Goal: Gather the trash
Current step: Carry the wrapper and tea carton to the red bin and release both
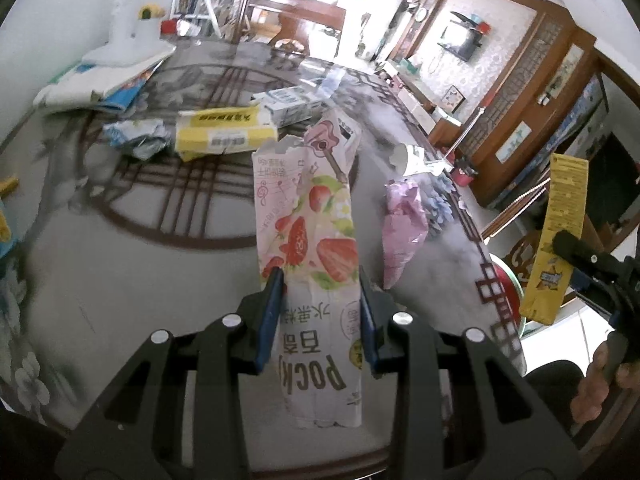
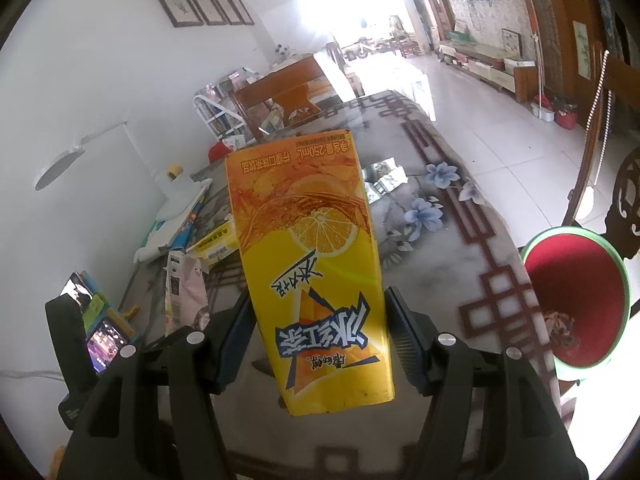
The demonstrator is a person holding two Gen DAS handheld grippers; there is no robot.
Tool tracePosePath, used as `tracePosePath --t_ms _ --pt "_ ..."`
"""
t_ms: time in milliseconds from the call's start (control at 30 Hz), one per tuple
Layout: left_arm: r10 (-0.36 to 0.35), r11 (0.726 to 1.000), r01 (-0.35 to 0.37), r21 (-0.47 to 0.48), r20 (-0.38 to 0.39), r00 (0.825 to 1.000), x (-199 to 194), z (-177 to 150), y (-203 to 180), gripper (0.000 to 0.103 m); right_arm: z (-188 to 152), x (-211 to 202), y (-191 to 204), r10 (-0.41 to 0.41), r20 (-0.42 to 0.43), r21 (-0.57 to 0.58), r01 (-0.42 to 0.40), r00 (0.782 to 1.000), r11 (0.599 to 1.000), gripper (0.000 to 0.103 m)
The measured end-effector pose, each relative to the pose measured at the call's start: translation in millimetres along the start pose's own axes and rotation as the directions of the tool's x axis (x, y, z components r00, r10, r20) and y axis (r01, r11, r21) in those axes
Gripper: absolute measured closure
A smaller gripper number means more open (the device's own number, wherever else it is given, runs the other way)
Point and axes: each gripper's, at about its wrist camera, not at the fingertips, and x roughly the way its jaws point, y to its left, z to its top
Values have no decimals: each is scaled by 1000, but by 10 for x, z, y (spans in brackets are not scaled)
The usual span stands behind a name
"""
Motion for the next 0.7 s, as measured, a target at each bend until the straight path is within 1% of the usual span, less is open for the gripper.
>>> tracePosePath --t_ms 100,300,600,700 --pt "1 1000 -1 19 6 1000 -4 15 -78 70 -1 -45 -57 -2 7 9 2 1000 1000 41" --pt "-23 999 23 40 12 1000 -24 31 -261 70 -26 -173 -216 -13 30 42 12 999 999 41" --pt "-92 995 92 36 -14 996 48 100 -556 70 -12 -331 -458 -34 53 89 30 998 996 41" --pt "-118 992 118 46 -14 993 62 142 -716 70 2 -391 -506 -36 62 93 30 997 995 41"
